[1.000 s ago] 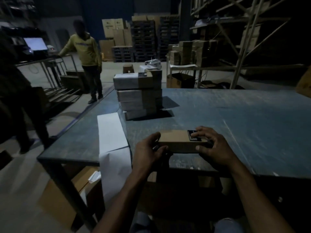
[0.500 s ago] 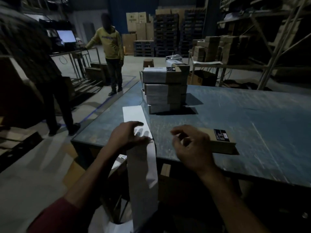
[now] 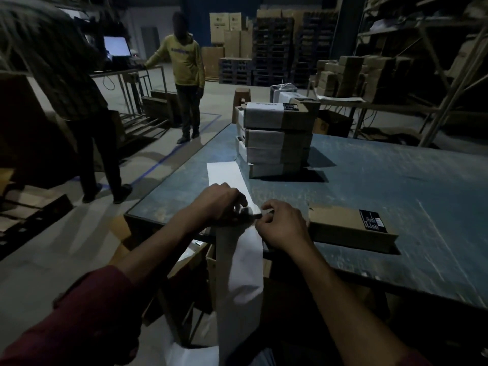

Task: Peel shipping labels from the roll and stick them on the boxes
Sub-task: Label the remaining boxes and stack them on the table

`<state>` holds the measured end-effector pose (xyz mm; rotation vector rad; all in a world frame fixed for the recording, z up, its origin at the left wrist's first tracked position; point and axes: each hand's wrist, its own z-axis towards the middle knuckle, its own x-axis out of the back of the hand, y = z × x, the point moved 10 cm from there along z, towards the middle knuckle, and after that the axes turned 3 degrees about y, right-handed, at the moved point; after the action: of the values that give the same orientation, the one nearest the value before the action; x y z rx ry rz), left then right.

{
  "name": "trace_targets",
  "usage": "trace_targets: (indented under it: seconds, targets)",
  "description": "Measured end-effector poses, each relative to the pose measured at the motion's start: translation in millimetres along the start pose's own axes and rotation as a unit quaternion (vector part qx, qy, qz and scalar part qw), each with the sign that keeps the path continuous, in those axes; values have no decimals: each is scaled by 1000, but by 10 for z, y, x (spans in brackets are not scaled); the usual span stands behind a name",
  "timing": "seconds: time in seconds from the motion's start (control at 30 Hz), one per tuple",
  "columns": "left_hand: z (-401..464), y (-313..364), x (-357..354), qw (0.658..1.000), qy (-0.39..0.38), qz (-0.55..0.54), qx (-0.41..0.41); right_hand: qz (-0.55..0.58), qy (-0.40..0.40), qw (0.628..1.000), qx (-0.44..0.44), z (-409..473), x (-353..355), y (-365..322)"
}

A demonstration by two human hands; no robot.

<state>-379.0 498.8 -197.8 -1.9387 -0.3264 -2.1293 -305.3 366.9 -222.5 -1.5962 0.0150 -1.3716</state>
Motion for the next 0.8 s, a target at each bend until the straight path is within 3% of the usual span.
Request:
trace_targets:
  seconds: [0.07, 0.13, 0.2, 0.3, 0.37, 0.43, 0.57, 0.67, 0.77, 0.8]
  targets:
    - [-1, 42, 92, 997, 44, -64, -11, 18, -1, 1000, -11, 20, 6, 22]
    - [-45, -46, 272, 965, 128, -230, 11, 53, -8, 998, -23, 55, 16, 29]
    - [-100, -280, 389, 873, 188, -446, 64, 108, -9, 993, -43, 99, 20, 48]
    - [-146, -590, 391, 694, 211, -674, 142, 249, -10, 965, -84, 168, -6, 158]
    - [-169, -814, 375, 619, 222, -727, 198, 319, -16, 944, -82, 197, 23, 157]
    - [-192, -1090, 324, 583, 242, -731, 262, 360, -29, 930, -72, 185, 84, 108]
    - [-236, -1635, 105, 642, 258, -627, 358, 346, -11, 938, -25, 200, 275, -10]
    - [-328, -1887, -59, 667, 279, -566, 397, 359, -20, 933, -7, 216, 338, -108]
    - [-553, -2080, -75, 738, 286, -379, 478, 351, -25, 936, 1, 202, 349, -155]
    - [-642, -2093, -57, 747, 284, -328, 504, 345, -26, 938, 3, 204, 342, -151]
